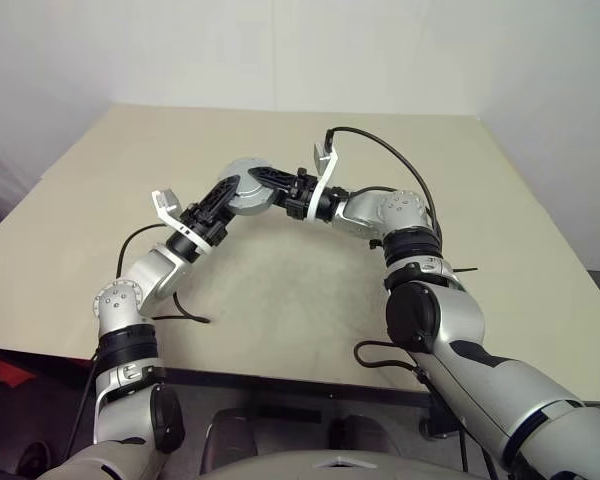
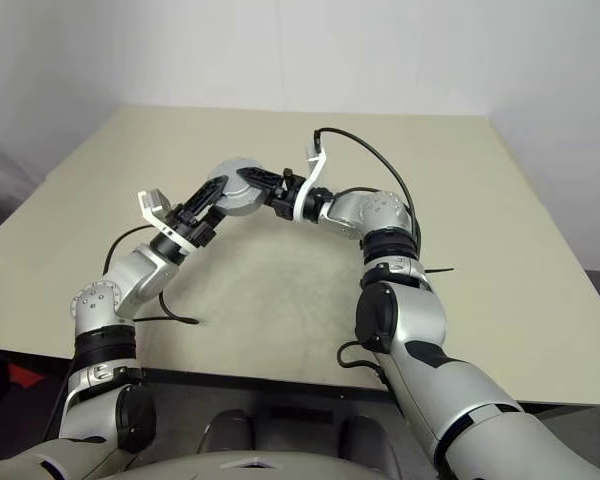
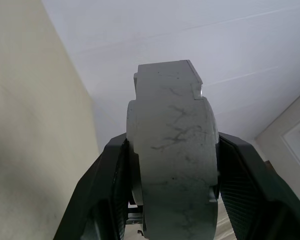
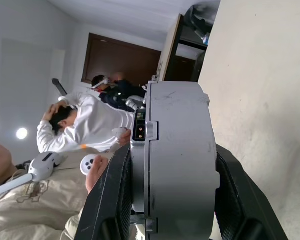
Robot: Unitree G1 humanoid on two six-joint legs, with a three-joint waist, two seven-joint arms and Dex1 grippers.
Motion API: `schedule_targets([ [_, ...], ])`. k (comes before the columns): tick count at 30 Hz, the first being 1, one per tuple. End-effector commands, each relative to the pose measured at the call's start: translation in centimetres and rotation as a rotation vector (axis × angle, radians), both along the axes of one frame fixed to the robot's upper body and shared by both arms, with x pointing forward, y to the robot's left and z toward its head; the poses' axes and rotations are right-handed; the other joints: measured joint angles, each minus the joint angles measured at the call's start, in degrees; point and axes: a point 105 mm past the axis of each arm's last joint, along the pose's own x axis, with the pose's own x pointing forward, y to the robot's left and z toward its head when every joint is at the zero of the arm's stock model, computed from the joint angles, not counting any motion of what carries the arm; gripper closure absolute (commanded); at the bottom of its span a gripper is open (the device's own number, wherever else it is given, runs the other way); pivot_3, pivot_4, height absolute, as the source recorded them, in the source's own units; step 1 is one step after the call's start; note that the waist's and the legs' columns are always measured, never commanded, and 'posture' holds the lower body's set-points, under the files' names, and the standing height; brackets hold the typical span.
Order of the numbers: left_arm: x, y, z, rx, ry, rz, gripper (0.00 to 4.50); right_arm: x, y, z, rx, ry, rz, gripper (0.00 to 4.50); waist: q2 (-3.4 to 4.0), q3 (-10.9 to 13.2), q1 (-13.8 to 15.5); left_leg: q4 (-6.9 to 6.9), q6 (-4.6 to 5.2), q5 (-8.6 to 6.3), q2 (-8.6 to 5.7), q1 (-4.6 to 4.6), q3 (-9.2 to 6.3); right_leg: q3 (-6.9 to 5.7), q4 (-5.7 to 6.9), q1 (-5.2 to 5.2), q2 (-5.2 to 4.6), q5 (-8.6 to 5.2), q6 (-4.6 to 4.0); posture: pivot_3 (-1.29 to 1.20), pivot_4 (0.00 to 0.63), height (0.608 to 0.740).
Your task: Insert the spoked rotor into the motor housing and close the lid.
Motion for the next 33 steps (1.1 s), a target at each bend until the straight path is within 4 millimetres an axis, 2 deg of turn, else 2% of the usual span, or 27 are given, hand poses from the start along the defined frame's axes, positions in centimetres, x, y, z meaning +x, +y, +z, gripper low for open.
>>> schedule_targets([
  [1,0.3,0.3,0.7,0.023,-0.023,0.024,2.38,0.4,-0.3,1.9,0.028,-0.086,-0.026,2.31,0.00,0.00,0.00,0.01,0.00,0.00,0.00,0.00,0.00,0.00,0.01,0.00,0.00,0.00,0.00,0.00,0.000,0.740],
  [2,0.3,0.4,0.8,0.021,-0.024,0.026,2.38,0.3,-0.2,1.8,0.021,-0.092,-0.021,2.31,0.00,0.00,0.00,0.01,0.00,0.00,0.00,0.00,0.00,0.00,0.01,0.00,0.00,0.00,0.00,0.00,0.000,0.740],
  [6,0.2,0.6,0.5,0.018,-0.019,0.039,2.38,0.3,-0.1,0.8,-0.049,-0.120,-0.026,1.19,0.00,0.00,-0.06,0.03,0.00,0.01,0.00,0.00,0.00,0.00,0.02,0.00,0.00,0.00,0.00,0.00,0.000,0.740],
  [9,0.2,0.8,0.4,0.021,-0.017,0.055,2.38,1.3,-0.1,0.3,-0.129,-0.168,-0.112,0.19,-0.01,0.00,-0.10,0.04,-0.01,0.01,0.00,0.00,-0.01,0.00,0.03,0.00,0.00,0.00,0.00,0.00,0.000,0.740],
  [10,0.2,0.9,0.3,0.026,-0.015,0.063,2.38,1.5,-0.1,0.2,-0.146,-0.179,-0.128,0.02,-0.01,0.00,-0.11,0.04,-0.01,0.01,0.00,0.00,-0.01,0.00,0.03,0.00,0.00,0.00,0.00,0.00,0.000,0.740],
  [14,0.4,2.0,-0.1,0.055,-0.006,0.144,2.38,2.0,-0.4,-0.6,-0.179,-0.182,-0.173,0.02,-0.03,0.00,-0.25,0.05,-0.02,0.01,-0.01,0.01,-0.02,0.00,0.04,0.00,-0.01,0.00,0.00,0.00,0.000,0.740],
  [18,0.8,5.0,-0.9,0.086,0.019,0.319,2.38,2.4,-1.0,-1.3,-0.209,-0.179,-0.205,0.02,-0.04,0.00,-0.47,0.05,-0.02,0.01,-0.01,0.01,-0.02,0.00,0.03,0.00,-0.01,0.00,0.01,0.00,0.000,0.740],
  [25,-0.7,11.1,-2.4,0.068,0.089,0.594,2.38,2.7,-2.2,-1.7,-0.215,-0.166,-0.223,0.02,-0.12,-0.01,-0.71,0.05,-0.02,0.01,0.00,0.01,-0.03,0.01,0.04,0.00,0.00,0.01,0.01,0.00,0.000,0.740],
  [29,-0.9,13.3,-4.5,0.066,0.210,0.702,2.38,2.8,-2.2,-1.8,-0.221,-0.161,-0.227,0.02,-0.26,-0.02,-0.62,0.07,-0.01,0.01,0.00,0.03,-0.04,0.01,0.05,0.01,0.00,0.01,0.01,0.00,0.000,0.740],
  [33,-1.3,14.4,-6.0,0.080,0.278,0.758,2.38,2.7,-2.0,-2.1,-0.232,-0.156,-0.218,0.02,-0.45,-0.03,-0.56,0.13,-0.01,0.01,-0.02,0.21,-0.05,0.02,0.05,0.06,-0.02,0.03,0.05,0.00,0.000,0.740],
])
